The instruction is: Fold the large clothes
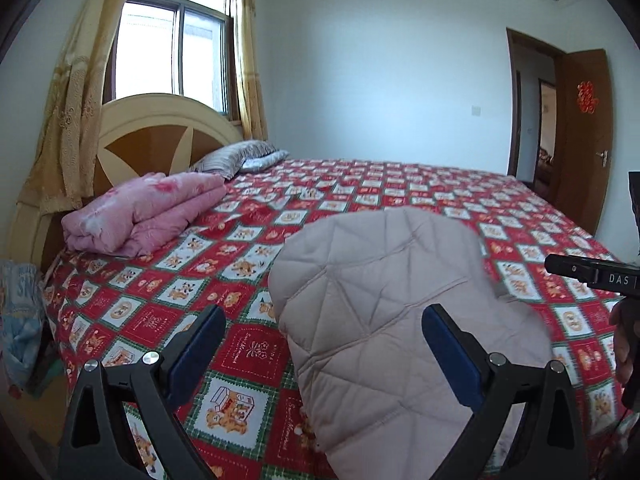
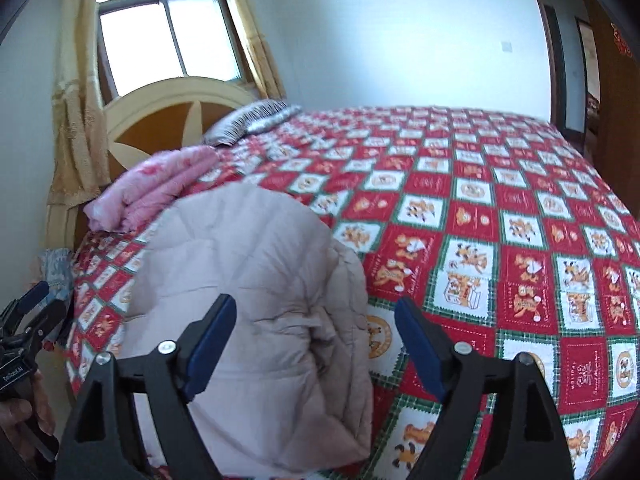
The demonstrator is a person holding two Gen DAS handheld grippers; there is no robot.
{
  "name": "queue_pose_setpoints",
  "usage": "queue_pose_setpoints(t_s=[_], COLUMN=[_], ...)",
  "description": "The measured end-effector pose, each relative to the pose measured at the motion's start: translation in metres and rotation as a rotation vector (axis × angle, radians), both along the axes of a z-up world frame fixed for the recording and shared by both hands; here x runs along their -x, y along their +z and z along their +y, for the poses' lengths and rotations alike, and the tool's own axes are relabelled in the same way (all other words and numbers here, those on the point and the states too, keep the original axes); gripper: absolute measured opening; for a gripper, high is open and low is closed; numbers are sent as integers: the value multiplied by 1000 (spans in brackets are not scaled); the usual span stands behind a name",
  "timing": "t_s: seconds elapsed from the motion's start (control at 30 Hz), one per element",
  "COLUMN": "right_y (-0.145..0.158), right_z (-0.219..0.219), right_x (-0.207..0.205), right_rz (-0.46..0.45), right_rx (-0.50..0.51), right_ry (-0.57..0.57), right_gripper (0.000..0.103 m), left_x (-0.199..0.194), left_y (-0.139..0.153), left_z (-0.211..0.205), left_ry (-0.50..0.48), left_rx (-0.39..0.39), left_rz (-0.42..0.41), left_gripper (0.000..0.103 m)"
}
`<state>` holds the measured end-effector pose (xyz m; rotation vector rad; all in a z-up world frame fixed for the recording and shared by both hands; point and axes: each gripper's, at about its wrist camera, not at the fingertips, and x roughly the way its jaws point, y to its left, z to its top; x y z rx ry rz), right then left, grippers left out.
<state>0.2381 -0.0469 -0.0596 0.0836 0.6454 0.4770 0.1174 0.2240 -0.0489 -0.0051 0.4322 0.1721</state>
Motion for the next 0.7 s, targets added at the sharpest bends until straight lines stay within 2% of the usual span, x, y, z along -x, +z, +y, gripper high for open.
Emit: queue_pose_setpoints(t_s=[0.13,0.33,0.7], right_y=[18,31,31], right_z=[7,9,9], right_x=[28,45,56], right_rz=[-67,-130,-141], right_rx=[-6,12,5], right_ry=[13,30,45], right_gripper=[86,91,91], left_x=[18,25,26], left_y=[14,24,23], left_z=[-2,-8,-12], left_ry=[-7,-18,-23], left_rx=[7,3,8], left_rz=[-43,-69,-67], left_gripper=[99,99,99])
